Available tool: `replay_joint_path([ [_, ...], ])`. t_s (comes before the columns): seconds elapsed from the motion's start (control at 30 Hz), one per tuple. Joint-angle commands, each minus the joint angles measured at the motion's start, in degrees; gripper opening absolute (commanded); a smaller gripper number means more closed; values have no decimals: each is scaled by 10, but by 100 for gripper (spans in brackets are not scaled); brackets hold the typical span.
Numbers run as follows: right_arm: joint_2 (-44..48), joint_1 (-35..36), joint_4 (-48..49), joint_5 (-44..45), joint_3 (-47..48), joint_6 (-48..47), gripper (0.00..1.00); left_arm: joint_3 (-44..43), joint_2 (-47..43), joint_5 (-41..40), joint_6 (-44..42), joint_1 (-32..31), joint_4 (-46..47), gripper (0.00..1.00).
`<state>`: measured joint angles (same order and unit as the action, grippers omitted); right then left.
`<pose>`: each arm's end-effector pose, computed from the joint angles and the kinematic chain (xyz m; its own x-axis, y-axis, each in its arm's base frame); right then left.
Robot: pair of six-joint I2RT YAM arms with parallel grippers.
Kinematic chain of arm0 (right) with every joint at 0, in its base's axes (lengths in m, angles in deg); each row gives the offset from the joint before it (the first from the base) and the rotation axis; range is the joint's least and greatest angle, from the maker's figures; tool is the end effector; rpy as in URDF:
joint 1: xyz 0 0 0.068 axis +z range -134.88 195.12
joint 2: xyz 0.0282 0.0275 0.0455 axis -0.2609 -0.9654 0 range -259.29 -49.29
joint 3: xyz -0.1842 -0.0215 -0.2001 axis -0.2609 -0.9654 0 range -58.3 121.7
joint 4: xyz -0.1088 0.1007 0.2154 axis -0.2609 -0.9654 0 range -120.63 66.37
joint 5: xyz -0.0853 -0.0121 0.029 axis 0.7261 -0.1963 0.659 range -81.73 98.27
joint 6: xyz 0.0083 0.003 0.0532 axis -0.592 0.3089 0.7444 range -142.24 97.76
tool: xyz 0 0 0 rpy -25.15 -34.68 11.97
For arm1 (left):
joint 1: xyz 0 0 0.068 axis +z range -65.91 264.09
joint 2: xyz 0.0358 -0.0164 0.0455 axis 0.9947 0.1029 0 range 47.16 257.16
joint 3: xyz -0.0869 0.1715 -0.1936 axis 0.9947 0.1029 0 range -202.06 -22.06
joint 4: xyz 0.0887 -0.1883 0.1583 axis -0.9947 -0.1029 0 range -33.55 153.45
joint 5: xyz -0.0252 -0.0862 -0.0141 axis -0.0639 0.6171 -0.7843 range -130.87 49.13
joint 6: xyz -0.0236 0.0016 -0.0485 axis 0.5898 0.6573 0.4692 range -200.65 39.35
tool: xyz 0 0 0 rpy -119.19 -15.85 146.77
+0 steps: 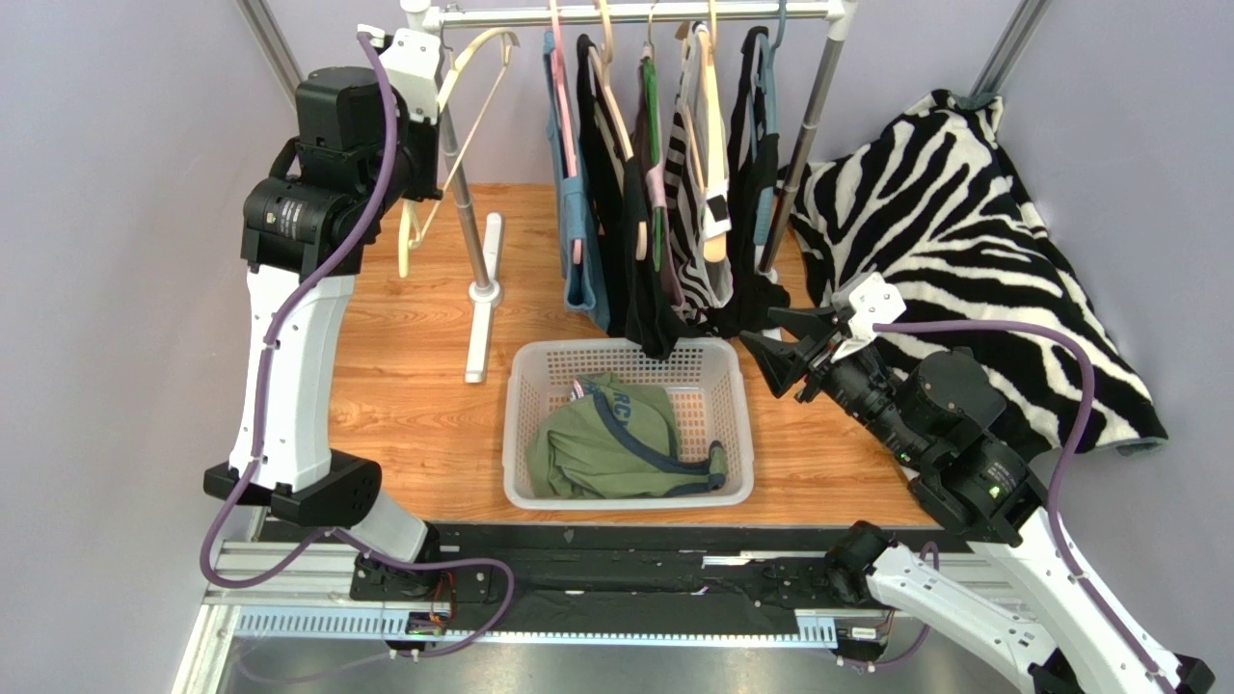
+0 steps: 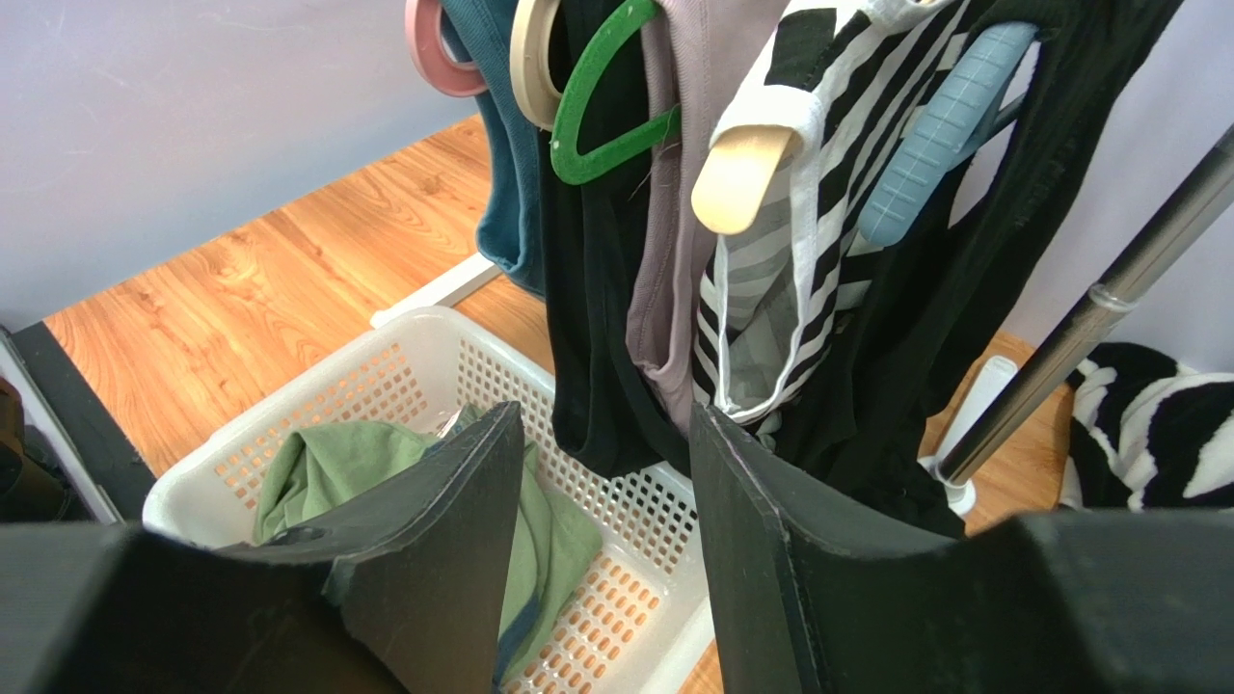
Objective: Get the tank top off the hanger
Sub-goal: Place the hanger at the clothesline.
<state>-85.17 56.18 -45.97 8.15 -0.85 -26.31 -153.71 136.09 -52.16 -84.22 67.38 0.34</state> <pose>0.0916 0.0798 0.4127 0.0366 -0.0623 -0.9974 -0.6574 0.7502 -0.0710 0.2476 -0.0670 0.5499 -0.3265 0.1618 -0.9313 0.1268 0.9838 0.1264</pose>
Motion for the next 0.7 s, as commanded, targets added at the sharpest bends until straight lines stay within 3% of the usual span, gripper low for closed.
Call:
replay_joint_path([
  [0.0,8,-1,26,-12,-3,13,51,-14,-16,-4,-8,3,48,0],
  [0.67,24,-1,9,-33,10,37,51,-35,54,-23,-27,4,55,0],
])
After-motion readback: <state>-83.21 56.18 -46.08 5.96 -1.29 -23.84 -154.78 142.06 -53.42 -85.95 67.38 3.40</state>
